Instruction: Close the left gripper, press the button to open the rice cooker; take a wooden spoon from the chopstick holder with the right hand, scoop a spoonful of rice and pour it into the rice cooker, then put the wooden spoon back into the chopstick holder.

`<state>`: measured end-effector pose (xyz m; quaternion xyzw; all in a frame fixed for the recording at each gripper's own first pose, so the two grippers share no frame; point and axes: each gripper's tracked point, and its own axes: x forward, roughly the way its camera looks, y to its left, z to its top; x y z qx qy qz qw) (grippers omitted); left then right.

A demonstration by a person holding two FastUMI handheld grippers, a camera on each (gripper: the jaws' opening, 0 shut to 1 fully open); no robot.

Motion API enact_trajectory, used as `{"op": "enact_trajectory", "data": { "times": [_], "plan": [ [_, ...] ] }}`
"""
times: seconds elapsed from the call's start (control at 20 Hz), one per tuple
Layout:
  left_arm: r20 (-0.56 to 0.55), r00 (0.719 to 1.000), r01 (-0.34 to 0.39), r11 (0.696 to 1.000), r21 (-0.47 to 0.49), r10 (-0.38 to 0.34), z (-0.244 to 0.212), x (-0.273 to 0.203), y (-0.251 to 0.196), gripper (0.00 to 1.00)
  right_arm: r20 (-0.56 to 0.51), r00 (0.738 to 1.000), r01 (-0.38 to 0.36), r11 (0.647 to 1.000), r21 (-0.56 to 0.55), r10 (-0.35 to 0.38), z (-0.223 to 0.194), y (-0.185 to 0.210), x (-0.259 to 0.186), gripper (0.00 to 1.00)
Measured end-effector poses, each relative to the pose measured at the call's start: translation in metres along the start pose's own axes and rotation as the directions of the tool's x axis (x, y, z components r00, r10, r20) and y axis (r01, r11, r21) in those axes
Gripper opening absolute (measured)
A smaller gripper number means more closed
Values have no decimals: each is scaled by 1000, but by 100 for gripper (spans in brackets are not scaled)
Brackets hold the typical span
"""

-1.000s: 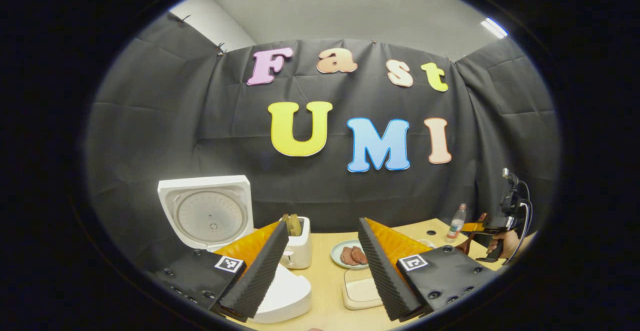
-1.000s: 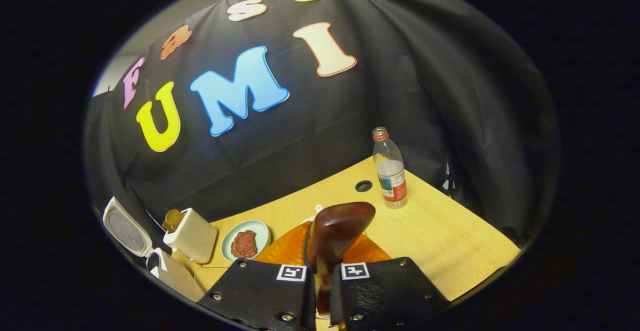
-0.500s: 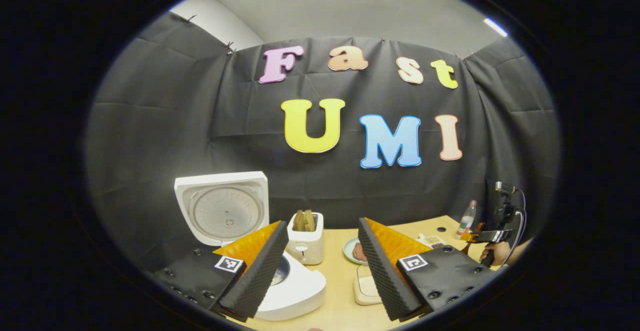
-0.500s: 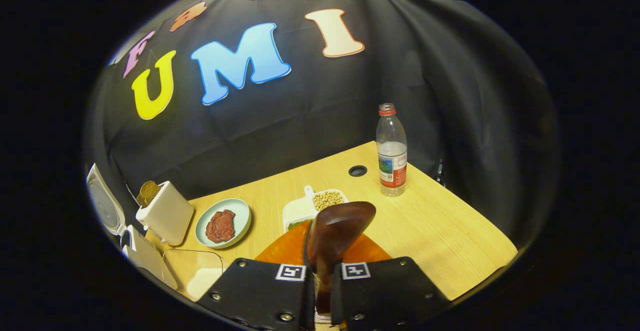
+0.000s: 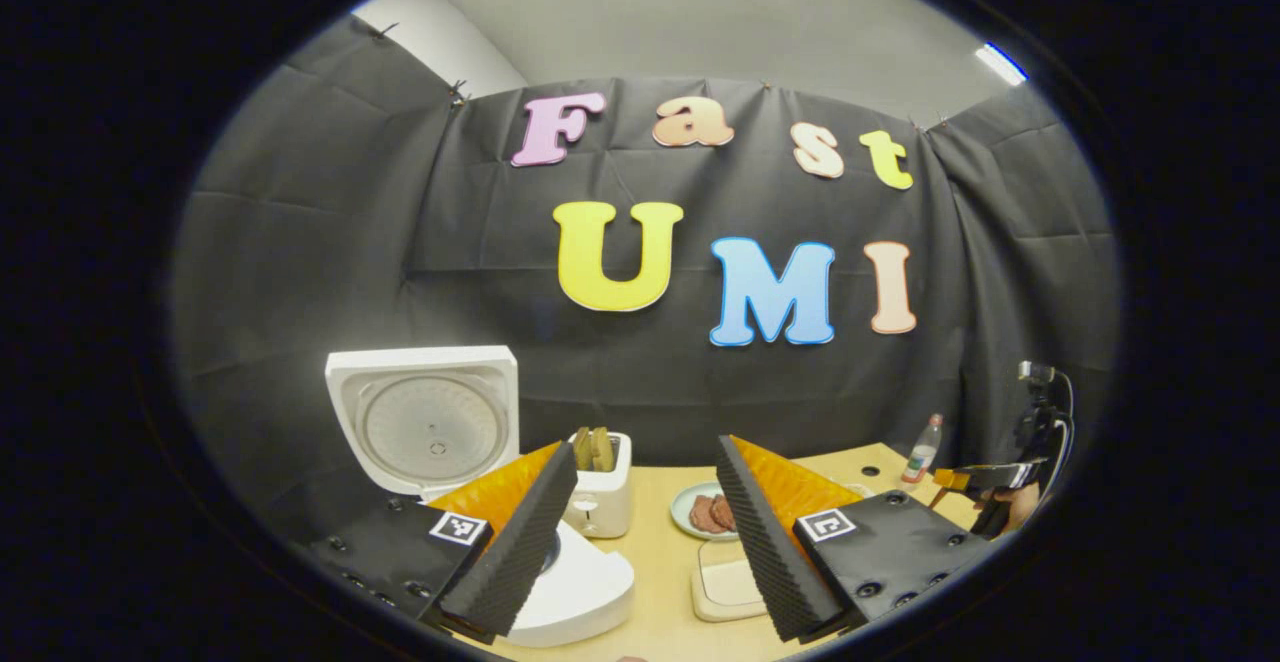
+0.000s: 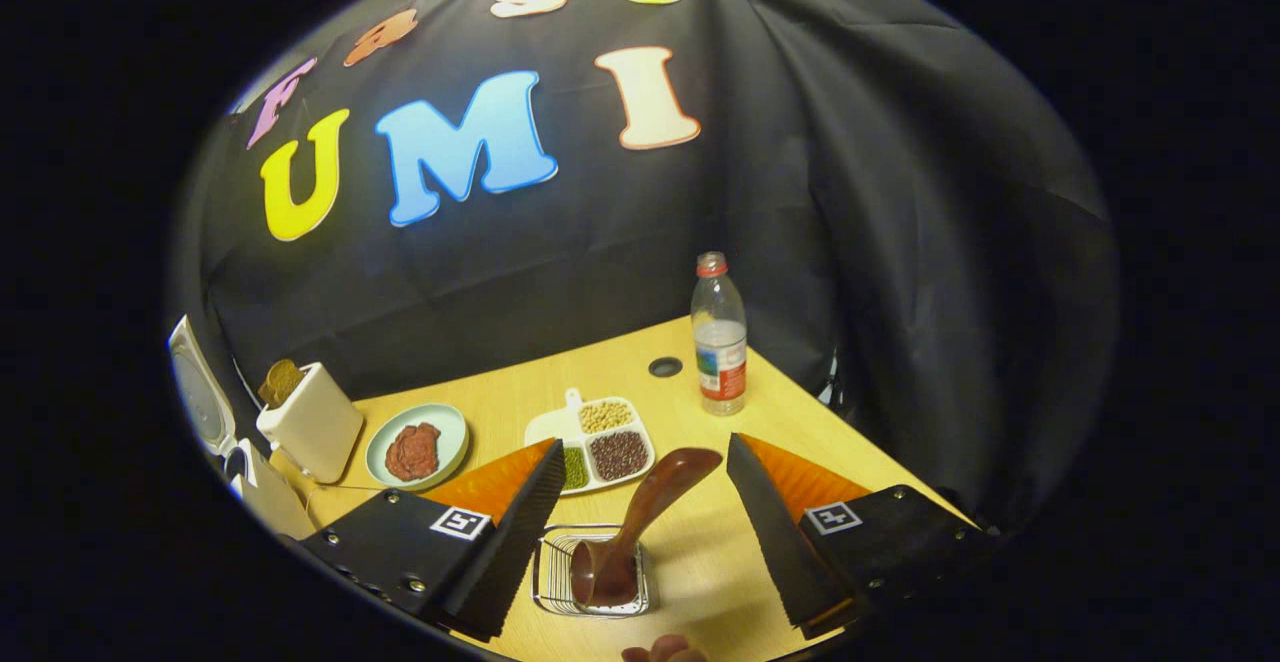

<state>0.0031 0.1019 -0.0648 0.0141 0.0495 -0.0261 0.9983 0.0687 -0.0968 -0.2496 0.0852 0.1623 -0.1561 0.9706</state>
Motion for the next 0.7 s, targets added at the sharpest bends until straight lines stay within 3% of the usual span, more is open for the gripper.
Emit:
{"op": "enact_trajectory", "data": {
  "times": [0.4, 0.7],
  "plan": [
    [27, 1000, 16, 999, -37, -15, 22, 30, 3, 98, 197, 980, -31, 999, -10, 32, 99, 8, -64, 98],
    [21, 997, -77, 997, -25, 78, 47, 54, 64, 97, 206, 970, -123, 992, -32, 127, 109, 41, -91, 98]
  ]
}}
